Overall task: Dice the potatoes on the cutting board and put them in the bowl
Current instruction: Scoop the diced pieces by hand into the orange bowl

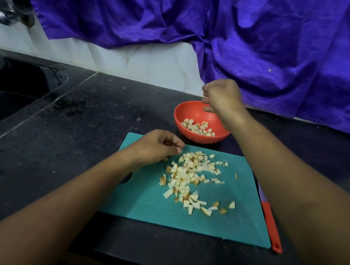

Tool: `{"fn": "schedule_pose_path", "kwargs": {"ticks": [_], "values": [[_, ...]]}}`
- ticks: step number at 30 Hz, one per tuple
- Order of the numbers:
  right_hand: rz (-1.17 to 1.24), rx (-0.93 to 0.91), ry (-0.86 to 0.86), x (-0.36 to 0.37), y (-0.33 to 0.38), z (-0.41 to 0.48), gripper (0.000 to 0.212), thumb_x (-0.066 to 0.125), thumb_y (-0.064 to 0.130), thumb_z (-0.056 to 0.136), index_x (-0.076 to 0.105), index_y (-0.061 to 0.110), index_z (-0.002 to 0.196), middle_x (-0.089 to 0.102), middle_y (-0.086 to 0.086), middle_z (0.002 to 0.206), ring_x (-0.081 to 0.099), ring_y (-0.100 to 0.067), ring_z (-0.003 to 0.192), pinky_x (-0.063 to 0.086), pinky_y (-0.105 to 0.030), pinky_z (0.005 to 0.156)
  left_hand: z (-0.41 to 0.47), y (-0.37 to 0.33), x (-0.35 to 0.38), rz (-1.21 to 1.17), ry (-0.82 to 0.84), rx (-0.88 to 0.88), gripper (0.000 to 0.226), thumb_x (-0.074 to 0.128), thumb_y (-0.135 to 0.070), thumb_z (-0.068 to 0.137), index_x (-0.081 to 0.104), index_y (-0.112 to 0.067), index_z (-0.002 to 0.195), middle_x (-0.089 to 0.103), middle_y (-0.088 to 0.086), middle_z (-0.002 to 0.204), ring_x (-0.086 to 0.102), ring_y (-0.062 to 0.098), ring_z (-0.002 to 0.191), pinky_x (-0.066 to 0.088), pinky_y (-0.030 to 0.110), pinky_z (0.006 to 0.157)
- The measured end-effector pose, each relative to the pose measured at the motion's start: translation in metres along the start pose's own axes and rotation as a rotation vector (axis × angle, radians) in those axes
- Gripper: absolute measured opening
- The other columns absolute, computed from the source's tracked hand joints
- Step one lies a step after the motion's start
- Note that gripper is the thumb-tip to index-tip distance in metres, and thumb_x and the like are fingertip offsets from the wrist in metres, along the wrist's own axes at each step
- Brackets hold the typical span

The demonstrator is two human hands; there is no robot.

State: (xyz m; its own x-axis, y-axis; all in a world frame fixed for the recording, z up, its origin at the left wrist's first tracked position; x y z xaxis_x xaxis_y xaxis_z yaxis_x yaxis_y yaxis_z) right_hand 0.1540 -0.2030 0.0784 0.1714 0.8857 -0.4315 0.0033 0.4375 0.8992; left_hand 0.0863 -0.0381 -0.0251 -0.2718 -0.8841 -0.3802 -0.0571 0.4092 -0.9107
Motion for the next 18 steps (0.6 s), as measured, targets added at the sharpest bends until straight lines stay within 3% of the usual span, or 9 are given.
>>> {"fn": "schedule_pose_path", "kwargs": {"ticks": [2, 3, 5, 7, 12, 14, 18], "values": [[-0.192, -0.072, 0.091, 0.000, -0.002, -0.006, 0.026, 0.053, 0.006, 0.095, 0.069, -0.006, 0.112, 0.069, -0.028, 0.117, 0.068, -0.043, 0.106, 0.059, -0.056, 0.088, -0.002, 0.001, 0.001, 0.010, -0.008, 0.027, 0.016, 0.069, -0.018, 0.097, 0.071, -0.024, 0.111, 0.072, -0.001, 0.112, 0.066, 0.015, 0.106, 0.054, 0.026, 0.083], [-0.257, -0.078, 0.174, 0.000, -0.004, -0.010, 0.025, 0.054, 0.007, 0.097, 0.071, -0.003, 0.113, 0.067, -0.027, 0.121, 0.069, -0.038, 0.105, 0.059, -0.049, 0.088, -0.003, 0.002, 0.001, 0.008, -0.011, 0.038, 0.016, 0.070, -0.018, 0.096, 0.072, -0.024, 0.111, 0.073, 0.000, 0.111, 0.067, 0.017, 0.107, 0.056, 0.029, 0.088], [-0.284, -0.143, 0.225, -0.009, -0.004, -0.018, 0.024, 0.056, 0.009, 0.100, 0.073, 0.010, 0.117, 0.070, -0.014, 0.120, 0.065, -0.021, 0.103, 0.052, -0.032, 0.082, -0.004, 0.005, 0.002, -0.005, -0.007, 0.049, 0.016, 0.072, -0.019, 0.095, 0.072, -0.024, 0.111, 0.074, 0.001, 0.110, 0.069, 0.017, 0.107, 0.056, 0.034, 0.098], [-0.212, -0.196, 0.214, -0.027, -0.002, -0.031, 0.022, 0.057, 0.011, 0.101, 0.071, 0.018, 0.117, 0.068, 0.001, 0.117, 0.065, -0.016, 0.106, 0.054, -0.030, 0.082, -0.006, 0.007, 0.002, -0.011, 0.004, 0.051, 0.018, 0.073, -0.020, 0.095, 0.072, -0.024, 0.113, 0.075, -0.003, 0.108, 0.070, 0.012, 0.105, 0.054, 0.035, 0.102], [-0.261, 0.007, 0.505, -0.069, -0.039, -0.078, 0.019, 0.064, 0.011, 0.100, 0.068, 0.014, 0.118, 0.072, -0.004, 0.108, 0.074, -0.019, 0.092, 0.062, -0.031, 0.071, -0.009, -0.002, 0.005, 0.106, 0.016, 0.066, 0.030, 0.069, -0.024, 0.098, 0.069, -0.019, 0.128, 0.070, -0.008, 0.123, 0.065, 0.004, 0.110, 0.048, 0.032, 0.108], [-0.278, 0.084, 0.487, -0.078, -0.062, -0.087, 0.018, 0.063, 0.009, 0.099, 0.069, 0.012, 0.116, 0.072, -0.008, 0.109, 0.074, -0.021, 0.093, 0.063, -0.034, 0.072, -0.009, -0.006, 0.007, 0.185, 0.008, 0.075, 0.032, 0.066, -0.026, 0.100, 0.068, -0.020, 0.131, 0.067, -0.007, 0.128, 0.063, 0.007, 0.114, 0.046, 0.033, 0.109], [-0.228, 0.171, 0.280, -0.077, -0.092, -0.088, 0.014, 0.060, 0.005, 0.098, 0.071, 0.011, 0.105, 0.072, -0.013, 0.106, 0.069, -0.020, 0.094, 0.061, -0.035, 0.075, -0.011, -0.009, 0.014, 0.296, 0.002, 0.086, 0.030, 0.061, -0.028, 0.102, 0.069, -0.022, 0.131, 0.067, -0.004, 0.132, 0.062, 0.011, 0.118, 0.046, 0.041, 0.111]]}}
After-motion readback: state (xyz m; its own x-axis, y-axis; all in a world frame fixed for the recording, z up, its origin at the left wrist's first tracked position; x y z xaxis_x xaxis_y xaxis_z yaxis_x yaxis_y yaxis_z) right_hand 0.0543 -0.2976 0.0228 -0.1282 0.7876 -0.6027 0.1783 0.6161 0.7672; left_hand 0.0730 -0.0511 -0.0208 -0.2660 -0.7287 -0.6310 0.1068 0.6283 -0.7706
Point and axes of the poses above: each hand's wrist, its own z-axis towards the middle knuckle, its own x-axis out of the palm, y = z × x, the point moved 3 cm from there along z, towards the middle knuckle
